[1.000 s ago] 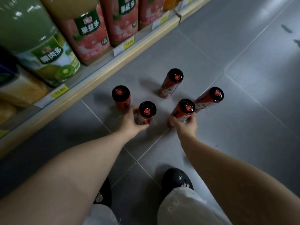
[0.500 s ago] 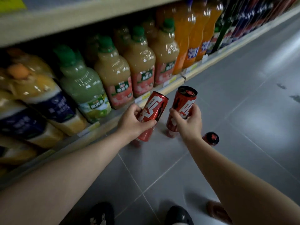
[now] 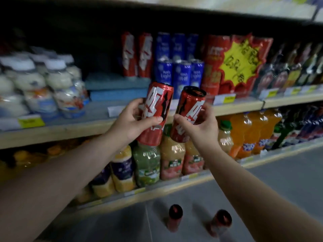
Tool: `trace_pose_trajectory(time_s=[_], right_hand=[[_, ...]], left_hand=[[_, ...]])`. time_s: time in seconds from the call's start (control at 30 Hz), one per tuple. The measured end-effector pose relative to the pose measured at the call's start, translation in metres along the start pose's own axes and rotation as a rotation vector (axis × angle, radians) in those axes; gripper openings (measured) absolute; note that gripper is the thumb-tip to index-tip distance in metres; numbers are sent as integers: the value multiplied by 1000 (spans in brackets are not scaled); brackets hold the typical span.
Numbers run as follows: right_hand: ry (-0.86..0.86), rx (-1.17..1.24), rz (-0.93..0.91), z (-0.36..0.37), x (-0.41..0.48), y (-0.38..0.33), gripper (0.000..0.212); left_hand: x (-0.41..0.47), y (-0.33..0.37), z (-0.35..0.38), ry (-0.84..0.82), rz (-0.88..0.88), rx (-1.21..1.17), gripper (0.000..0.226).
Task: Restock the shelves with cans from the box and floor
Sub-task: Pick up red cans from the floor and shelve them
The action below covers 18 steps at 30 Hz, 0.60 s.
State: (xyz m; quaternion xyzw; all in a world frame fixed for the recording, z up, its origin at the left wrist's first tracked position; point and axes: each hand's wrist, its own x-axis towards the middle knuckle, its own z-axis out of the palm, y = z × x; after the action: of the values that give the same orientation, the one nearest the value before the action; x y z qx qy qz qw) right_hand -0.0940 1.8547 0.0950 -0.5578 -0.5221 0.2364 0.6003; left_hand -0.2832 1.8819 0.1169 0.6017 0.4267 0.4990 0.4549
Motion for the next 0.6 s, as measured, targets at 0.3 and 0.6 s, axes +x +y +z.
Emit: trace_pose_trajectory(time_s=[0.3, 0.6], right_hand=[[-66, 108, -184, 56, 39, -65, 60], [-29, 194, -179, 102, 42, -69, 65]], left_hand=[[44, 45, -66, 371, 208, 94, 76], [91, 27, -77, 659, 262, -38, 62]])
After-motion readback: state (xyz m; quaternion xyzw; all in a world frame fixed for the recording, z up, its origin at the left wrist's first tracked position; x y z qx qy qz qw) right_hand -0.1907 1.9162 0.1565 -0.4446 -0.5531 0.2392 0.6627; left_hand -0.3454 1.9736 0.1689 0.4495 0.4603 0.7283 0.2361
